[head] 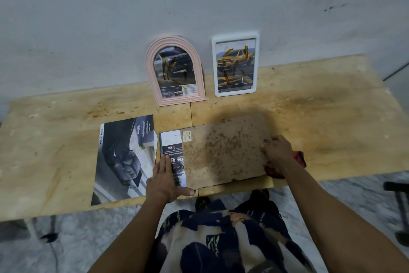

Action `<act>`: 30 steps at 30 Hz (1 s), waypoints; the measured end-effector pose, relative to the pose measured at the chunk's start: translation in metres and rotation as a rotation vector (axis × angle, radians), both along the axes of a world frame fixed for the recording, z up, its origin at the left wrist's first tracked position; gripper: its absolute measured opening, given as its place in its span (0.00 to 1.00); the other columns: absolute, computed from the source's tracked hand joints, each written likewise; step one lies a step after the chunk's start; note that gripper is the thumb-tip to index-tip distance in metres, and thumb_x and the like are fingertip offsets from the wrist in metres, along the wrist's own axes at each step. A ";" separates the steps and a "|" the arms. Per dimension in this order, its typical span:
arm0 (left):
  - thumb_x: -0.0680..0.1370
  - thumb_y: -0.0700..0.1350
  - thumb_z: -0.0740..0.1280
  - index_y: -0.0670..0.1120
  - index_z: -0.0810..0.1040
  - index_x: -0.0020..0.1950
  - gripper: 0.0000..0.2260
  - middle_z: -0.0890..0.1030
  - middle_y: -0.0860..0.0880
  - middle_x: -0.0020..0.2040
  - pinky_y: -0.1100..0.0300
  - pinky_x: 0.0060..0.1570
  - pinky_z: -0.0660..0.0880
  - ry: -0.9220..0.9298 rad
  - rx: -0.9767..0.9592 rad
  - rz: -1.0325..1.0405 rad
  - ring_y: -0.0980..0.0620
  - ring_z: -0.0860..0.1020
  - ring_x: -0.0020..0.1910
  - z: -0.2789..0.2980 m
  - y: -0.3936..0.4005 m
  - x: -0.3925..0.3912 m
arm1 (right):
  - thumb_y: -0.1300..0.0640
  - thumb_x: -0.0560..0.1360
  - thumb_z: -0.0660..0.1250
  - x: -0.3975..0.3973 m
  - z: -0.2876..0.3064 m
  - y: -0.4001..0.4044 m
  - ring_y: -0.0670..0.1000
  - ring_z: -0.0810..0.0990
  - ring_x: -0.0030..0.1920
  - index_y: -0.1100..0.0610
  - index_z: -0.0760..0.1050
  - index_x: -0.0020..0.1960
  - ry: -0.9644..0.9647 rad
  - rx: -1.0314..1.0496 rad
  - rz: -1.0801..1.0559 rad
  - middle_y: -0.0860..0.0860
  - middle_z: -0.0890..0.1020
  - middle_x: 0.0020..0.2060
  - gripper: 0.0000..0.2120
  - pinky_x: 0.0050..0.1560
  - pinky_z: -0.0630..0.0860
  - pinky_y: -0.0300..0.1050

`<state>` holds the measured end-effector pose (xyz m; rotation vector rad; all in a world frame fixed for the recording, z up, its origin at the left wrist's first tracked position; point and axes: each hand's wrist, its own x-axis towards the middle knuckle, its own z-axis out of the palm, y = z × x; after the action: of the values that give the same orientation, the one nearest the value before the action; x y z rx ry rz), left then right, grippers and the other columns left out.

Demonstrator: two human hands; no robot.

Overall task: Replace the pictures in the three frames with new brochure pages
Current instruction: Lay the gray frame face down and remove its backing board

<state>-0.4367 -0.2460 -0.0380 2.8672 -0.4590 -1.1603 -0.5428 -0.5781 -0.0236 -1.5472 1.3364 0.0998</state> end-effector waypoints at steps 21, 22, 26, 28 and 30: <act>0.57 0.75 0.73 0.47 0.31 0.80 0.70 0.33 0.52 0.80 0.37 0.73 0.59 -0.002 -0.031 0.035 0.47 0.38 0.81 0.000 0.000 -0.003 | 0.60 0.79 0.63 -0.018 -0.004 -0.016 0.59 0.72 0.67 0.55 0.60 0.78 -0.116 -0.075 -0.035 0.55 0.71 0.71 0.28 0.67 0.72 0.58; 0.58 0.75 0.73 0.47 0.31 0.80 0.70 0.32 0.52 0.80 0.37 0.73 0.60 0.002 -0.024 0.035 0.47 0.38 0.81 0.000 -0.002 -0.004 | 0.59 0.79 0.63 -0.019 -0.003 -0.014 0.59 0.73 0.67 0.53 0.61 0.78 -0.112 -0.064 -0.063 0.54 0.71 0.71 0.28 0.66 0.73 0.57; 0.57 0.74 0.74 0.47 0.31 0.80 0.70 0.33 0.52 0.81 0.39 0.73 0.62 0.001 -0.025 0.050 0.47 0.39 0.81 0.000 -0.002 -0.007 | 0.53 0.78 0.65 -0.016 0.001 0.004 0.57 0.75 0.64 0.53 0.67 0.75 -0.076 -0.151 -0.144 0.52 0.75 0.67 0.26 0.63 0.74 0.51; 0.57 0.75 0.74 0.47 0.32 0.80 0.70 0.34 0.51 0.81 0.39 0.74 0.61 -0.004 -0.037 0.053 0.47 0.39 0.81 0.002 -0.001 -0.007 | 0.51 0.77 0.64 -0.013 0.004 0.008 0.58 0.76 0.63 0.53 0.69 0.73 -0.062 -0.151 -0.162 0.53 0.76 0.66 0.25 0.63 0.75 0.56; 0.56 0.75 0.74 0.48 0.33 0.80 0.70 0.34 0.51 0.81 0.39 0.74 0.61 -0.021 -0.054 0.050 0.46 0.39 0.81 0.003 -0.001 -0.005 | 0.52 0.77 0.64 -0.009 0.007 0.007 0.58 0.77 0.61 0.54 0.71 0.72 -0.052 -0.148 -0.184 0.54 0.77 0.65 0.24 0.62 0.76 0.56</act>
<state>-0.4420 -0.2475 -0.0353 2.8302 -0.4106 -1.0948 -0.5518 -0.5709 -0.0164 -1.5295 1.4649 -0.1565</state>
